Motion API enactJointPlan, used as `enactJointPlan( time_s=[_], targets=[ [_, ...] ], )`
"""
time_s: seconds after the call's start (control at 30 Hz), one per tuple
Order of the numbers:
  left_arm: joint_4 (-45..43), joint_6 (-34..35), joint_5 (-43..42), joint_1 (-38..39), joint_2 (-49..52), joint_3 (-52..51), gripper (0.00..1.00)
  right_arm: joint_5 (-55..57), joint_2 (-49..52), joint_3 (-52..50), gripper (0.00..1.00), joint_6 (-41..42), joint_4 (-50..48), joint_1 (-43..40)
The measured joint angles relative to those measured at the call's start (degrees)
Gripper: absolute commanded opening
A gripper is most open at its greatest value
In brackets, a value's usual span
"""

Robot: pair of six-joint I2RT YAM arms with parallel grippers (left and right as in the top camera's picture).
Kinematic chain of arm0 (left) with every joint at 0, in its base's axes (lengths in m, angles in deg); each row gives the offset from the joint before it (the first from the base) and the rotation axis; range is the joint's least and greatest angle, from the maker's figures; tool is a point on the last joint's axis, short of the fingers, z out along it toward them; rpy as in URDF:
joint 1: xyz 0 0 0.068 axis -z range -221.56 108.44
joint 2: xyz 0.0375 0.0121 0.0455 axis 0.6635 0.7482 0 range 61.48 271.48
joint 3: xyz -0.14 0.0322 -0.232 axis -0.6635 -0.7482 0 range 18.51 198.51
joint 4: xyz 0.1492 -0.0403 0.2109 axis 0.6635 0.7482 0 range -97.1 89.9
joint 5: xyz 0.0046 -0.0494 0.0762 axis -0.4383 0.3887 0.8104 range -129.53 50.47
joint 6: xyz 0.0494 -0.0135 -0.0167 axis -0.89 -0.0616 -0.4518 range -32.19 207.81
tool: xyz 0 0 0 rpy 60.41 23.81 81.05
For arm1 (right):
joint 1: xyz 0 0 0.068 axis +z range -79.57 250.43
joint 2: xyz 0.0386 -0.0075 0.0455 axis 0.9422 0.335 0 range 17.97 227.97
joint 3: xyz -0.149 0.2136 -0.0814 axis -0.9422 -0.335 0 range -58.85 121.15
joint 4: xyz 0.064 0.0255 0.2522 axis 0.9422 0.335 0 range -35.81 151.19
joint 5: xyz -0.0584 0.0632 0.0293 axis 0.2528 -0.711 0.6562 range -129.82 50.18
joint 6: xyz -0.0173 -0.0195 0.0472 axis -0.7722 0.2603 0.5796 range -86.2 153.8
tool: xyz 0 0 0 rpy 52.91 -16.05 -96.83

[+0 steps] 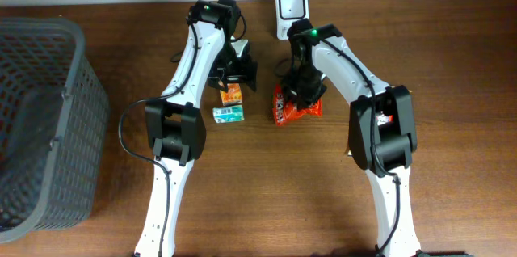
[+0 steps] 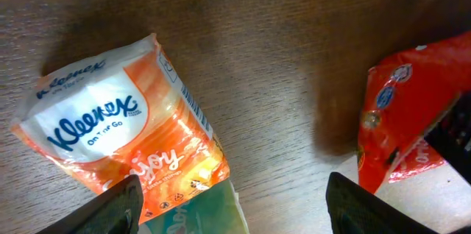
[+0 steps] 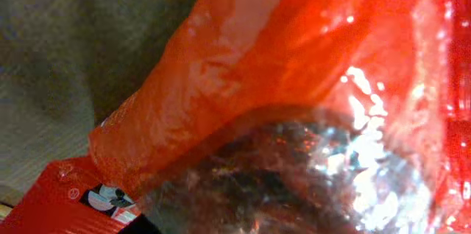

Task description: Scan the item barcode

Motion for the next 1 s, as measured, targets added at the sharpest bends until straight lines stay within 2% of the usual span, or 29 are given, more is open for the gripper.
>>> enactJointPlan(
  time_s=[0.13,0.27,0.3,0.4,0.5,0.63,0.67,0.8,0.87,1.0],
  targets=[
    [-0.2,0.0,0.0,0.0,0.0,0.0,0.78,4.6,-0.1,1.9,0.04,-5.4,-0.3,-0.5],
    [-0.5,0.0,0.2,0.0,0.0,0.0,0.78,8.6,2.0,17.3,0.04,-24.1,0.0,-4.5],
    [-0.6,0.0,0.2,0.0,0.0,0.0,0.79,8.6,2.1,18.3,0.04,-25.9,-1.2,-4.5],
    [-0.6,0.0,0.2,0.0,0.0,0.0,0.78,8.8,2.1,21.1,0.04,-33.8,-10.2,-4.3],
    [-0.6,0.0,0.2,0.0,0.0,0.0,0.78,8.8,2.3,21.1,0.04,-36.3,-25.2,-4.3],
    [-0.7,0.0,0.2,0.0,0.0,0.0,0.78,8.8,2.4,21.2,0.04,-36.7,-37.0,-4.0],
    [-0.6,0.0,0.2,0.0,0.0,0.0,0.78,8.8,2.4,21.2,0.04,-35.8,-37.6,-3.8],
    [-0.9,0.0,0.2,0.0,0.0,0.0,0.77,7.9,2.5,21.0,0.04,-21.9,-34.7,-3.7],
    [-0.9,0.0,0.2,0.0,0.0,0.0,0.77,5.6,2.6,21.0,0.04,-17.9,-34.6,-3.7],
    [-0.9,0.0,0.2,0.0,0.0,0.0,0.78,3.0,2.9,21.0,0.04,-15.2,-33.5,-4.0]
  ],
)
